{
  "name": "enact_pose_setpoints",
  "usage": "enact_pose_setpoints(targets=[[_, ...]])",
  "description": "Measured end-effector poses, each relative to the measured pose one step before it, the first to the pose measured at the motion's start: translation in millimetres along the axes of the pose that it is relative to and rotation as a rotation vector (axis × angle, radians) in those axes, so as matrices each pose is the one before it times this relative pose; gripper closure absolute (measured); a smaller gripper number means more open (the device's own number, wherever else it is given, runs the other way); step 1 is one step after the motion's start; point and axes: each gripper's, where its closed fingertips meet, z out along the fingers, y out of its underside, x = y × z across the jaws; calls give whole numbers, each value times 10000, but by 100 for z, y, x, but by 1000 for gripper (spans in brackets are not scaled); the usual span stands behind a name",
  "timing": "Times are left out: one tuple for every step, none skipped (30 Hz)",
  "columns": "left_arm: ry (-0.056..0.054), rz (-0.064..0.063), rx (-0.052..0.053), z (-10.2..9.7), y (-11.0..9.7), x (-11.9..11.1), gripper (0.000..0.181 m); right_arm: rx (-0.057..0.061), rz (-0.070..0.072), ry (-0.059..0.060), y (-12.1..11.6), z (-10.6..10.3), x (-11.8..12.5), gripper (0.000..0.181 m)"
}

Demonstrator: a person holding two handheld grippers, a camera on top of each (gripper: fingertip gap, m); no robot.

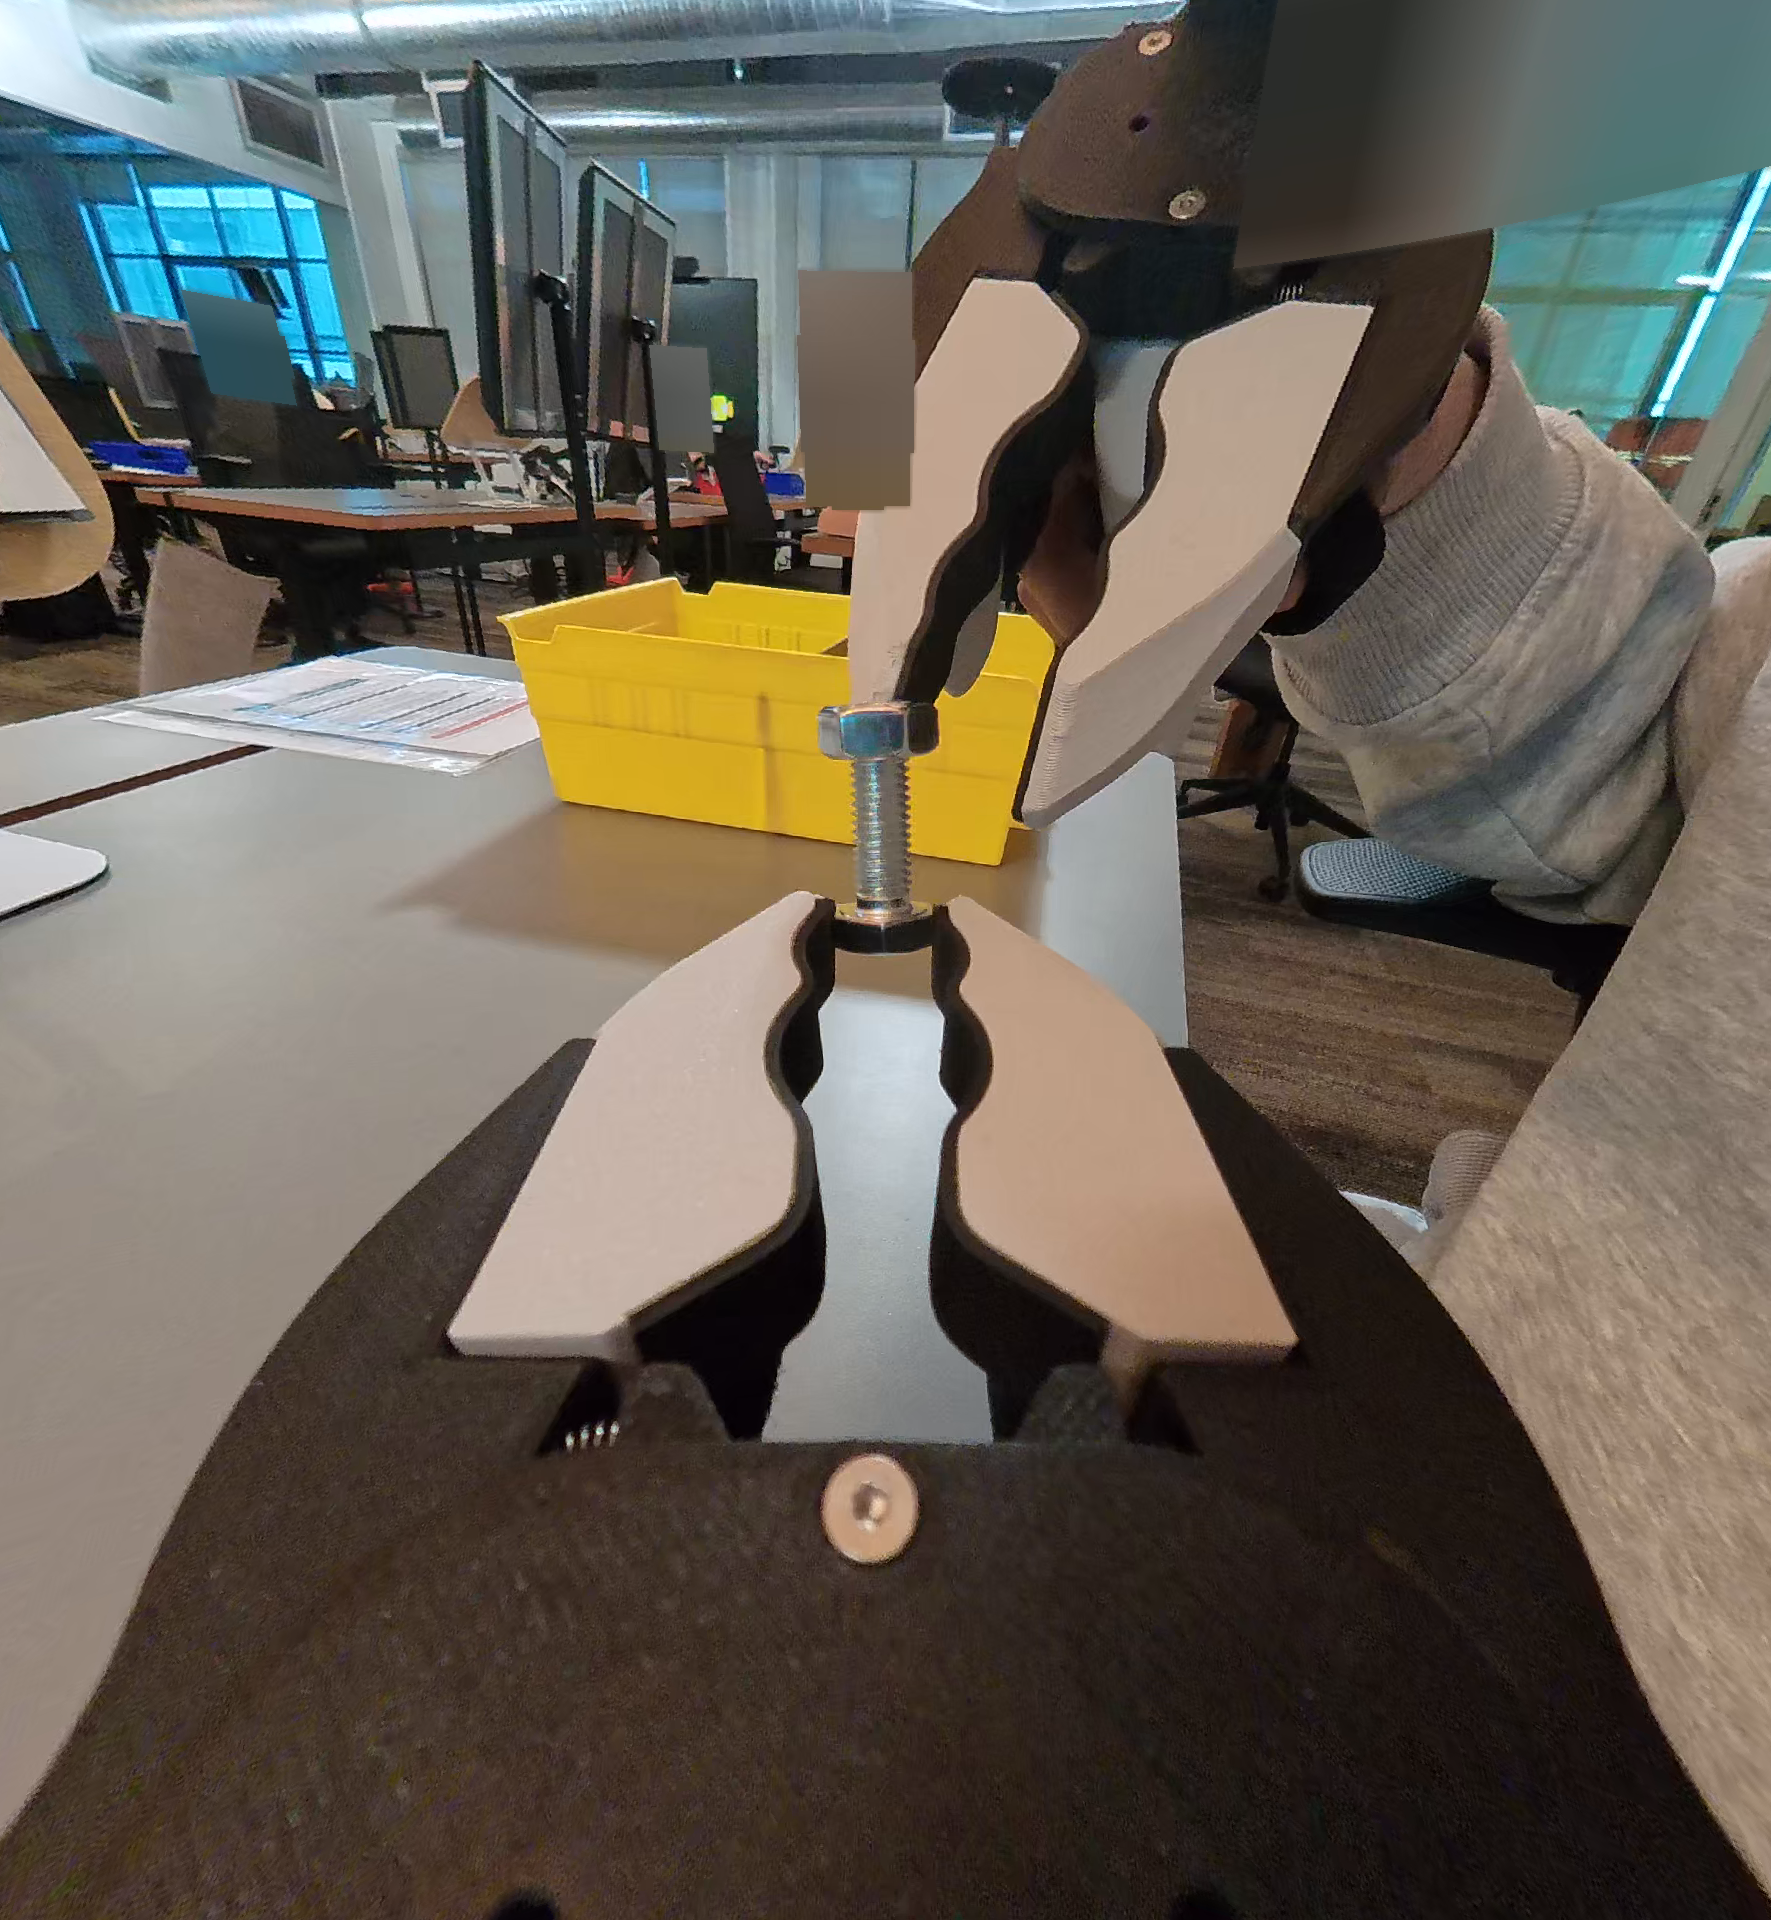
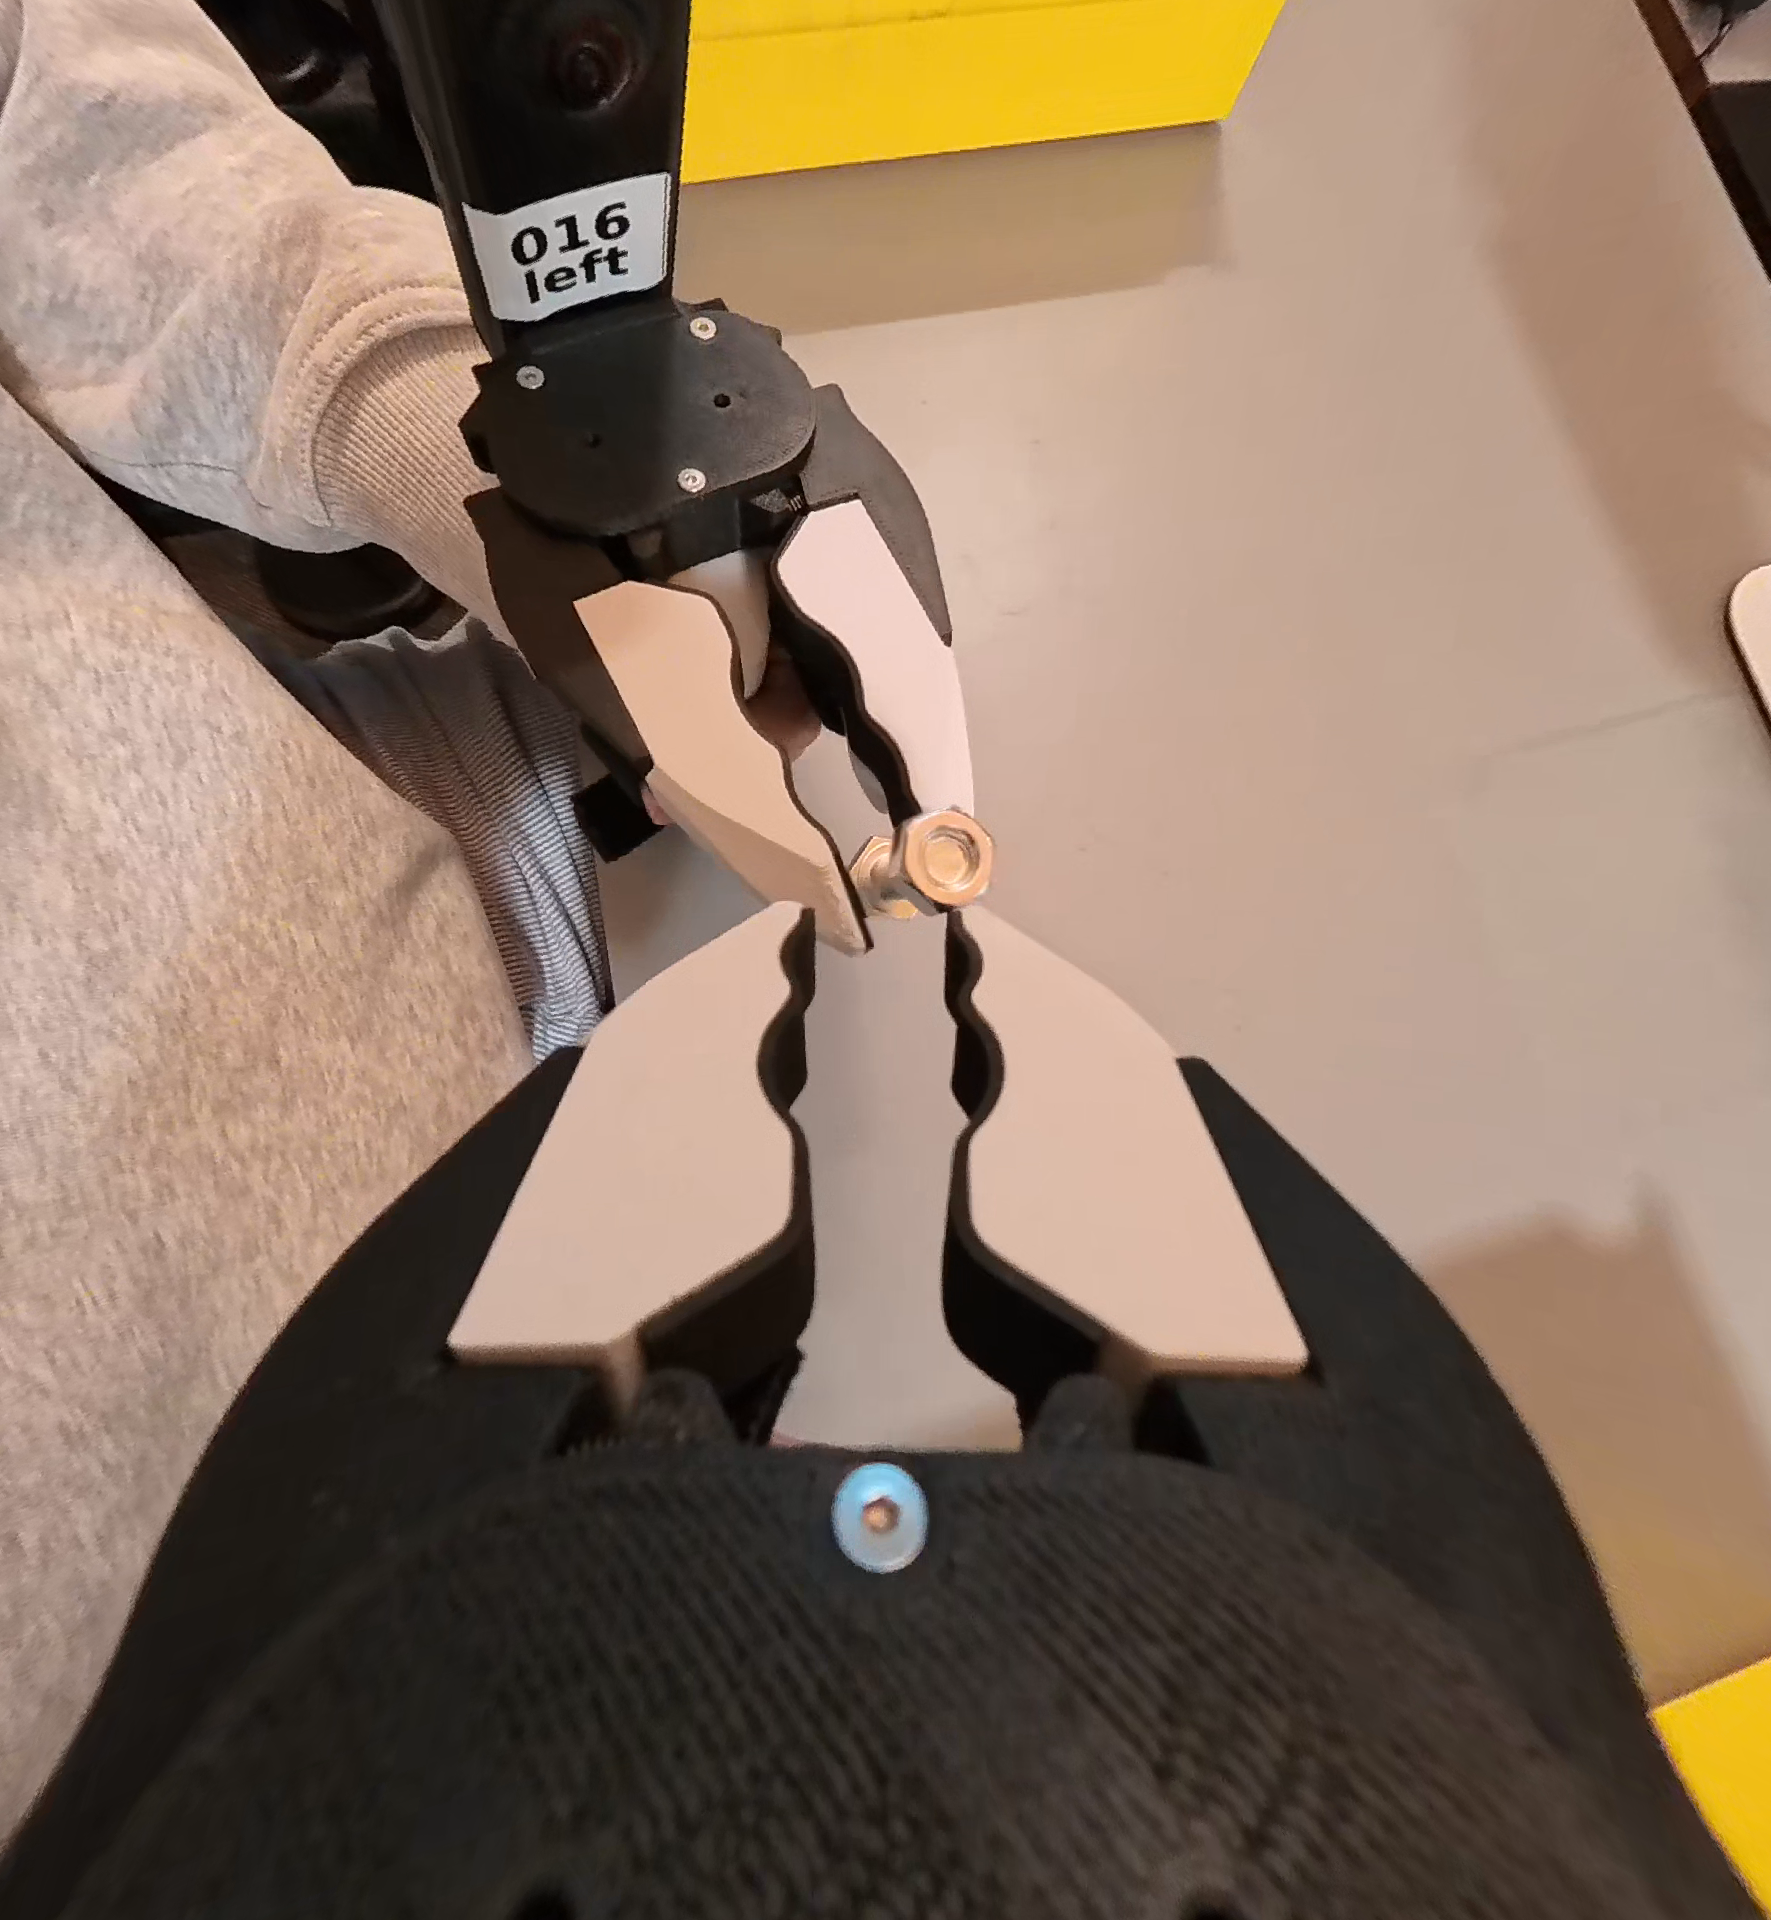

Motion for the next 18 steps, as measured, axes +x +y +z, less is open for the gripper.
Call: enact_pose_setpoints(targets=[[21, -14, -12, 9, 25, 12, 163, 26, 20, -11, -28, 30, 2, 157], [9, -7, -13, 9, 26, -8, 163, 21, 16, -4, -15, 34, 13, 157], [21, -4, -32, 27, 63, 29, 163, 14, 17, -3, -5, 43, 15, 157], [22, 5, -34, 27, 57, 38, 163, 14, 25, -5, -12, 50, 8, 156], [8, 35, -16, 31, 46, 43, 163, 18, 29, -1, 0, 37, 27, 156], [26, 56, -36, 36, 44, 79, 163, 13, 29, 3, -2, 27, 32, 156], [37, 83, -55, 58, 81, 124, 163, 22, 26, -1, -22, 13, 20, 155], [16, 120, -53, 54, 79, 128, 163, 39, 22, -26, -61, 12, -19, 155], [25, 117, -70, 69, 109, 138, 163, 46, 19, -43, -88, 5, -67, 155], [37, 96, -88, 83, 148, 150, 163, 42, 9, -36, -88, 4, -80, 155], [19, 86, -54, 73, 102, 132, 163, 31, -6, -28, -76, 12, -78, 155], [22, 56, -29, 55, 67, 106, 163, 7, -15, -22, -41, 33, -92, 155], [28, 8, -12, 42, 24, 81, 163, -20, -25, -9, 1, 36, -67, 155], [24, -15, -7, 23, 9, 38, 163, -21, -35, 10, 17, 34, -37, 156], [-6, 2, 3, -14, -4, -21, 163, -13, -32, 33, -7, 25, 1, 156], [-16, 6, 5, -13, -6, -36, 163, -9, -20, 37, 5, 11, 24, 155], [-14, -10, 14, -24, -28, -48, 163, -9, -9, 34, -3, -6, 44, 155], [-11, -21, 19, -8, -44, -39, 163, -18, -1, 40, 17, -6, 55, 155]])
